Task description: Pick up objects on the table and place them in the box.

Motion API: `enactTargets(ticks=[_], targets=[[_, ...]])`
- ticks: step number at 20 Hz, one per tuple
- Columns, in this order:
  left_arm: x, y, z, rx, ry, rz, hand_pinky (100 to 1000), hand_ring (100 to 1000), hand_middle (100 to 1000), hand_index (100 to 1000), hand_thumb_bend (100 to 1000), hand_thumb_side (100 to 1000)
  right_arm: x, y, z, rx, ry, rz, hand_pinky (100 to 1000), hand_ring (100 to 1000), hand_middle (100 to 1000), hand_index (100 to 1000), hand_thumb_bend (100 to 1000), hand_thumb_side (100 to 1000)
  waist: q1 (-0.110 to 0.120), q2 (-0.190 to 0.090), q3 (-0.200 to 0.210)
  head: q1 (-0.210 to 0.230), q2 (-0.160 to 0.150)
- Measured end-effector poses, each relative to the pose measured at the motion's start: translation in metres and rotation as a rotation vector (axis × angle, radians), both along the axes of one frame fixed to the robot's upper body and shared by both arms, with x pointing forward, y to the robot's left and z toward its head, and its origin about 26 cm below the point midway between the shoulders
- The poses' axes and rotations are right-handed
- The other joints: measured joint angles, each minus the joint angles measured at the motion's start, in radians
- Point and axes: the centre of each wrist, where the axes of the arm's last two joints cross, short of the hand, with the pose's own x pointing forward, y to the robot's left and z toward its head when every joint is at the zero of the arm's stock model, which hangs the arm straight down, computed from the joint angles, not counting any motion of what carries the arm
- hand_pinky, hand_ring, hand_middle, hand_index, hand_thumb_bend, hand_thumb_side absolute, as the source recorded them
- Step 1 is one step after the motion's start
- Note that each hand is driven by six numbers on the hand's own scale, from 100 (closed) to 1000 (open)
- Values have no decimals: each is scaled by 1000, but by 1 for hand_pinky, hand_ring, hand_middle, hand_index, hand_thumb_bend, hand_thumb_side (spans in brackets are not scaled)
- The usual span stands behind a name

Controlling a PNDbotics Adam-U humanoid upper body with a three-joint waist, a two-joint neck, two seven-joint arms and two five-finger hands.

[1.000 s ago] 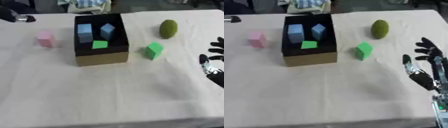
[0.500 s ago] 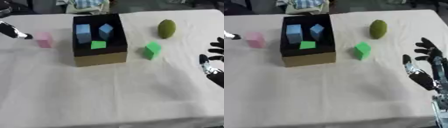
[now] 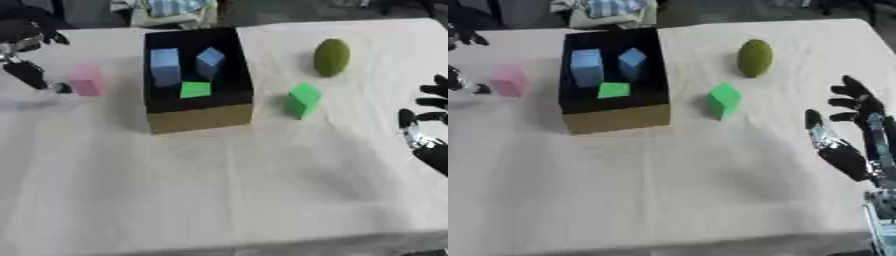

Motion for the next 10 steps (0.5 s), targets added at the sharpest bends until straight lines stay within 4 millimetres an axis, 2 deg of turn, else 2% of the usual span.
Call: enactTargets(ticks=[10], targets=[[12, -16, -12, 9, -22, 16, 863, 828, 798, 885, 622, 378, 0, 1, 0, 5, 0, 11, 648, 776, 813, 963, 288, 504, 0, 0, -14, 15, 0]])
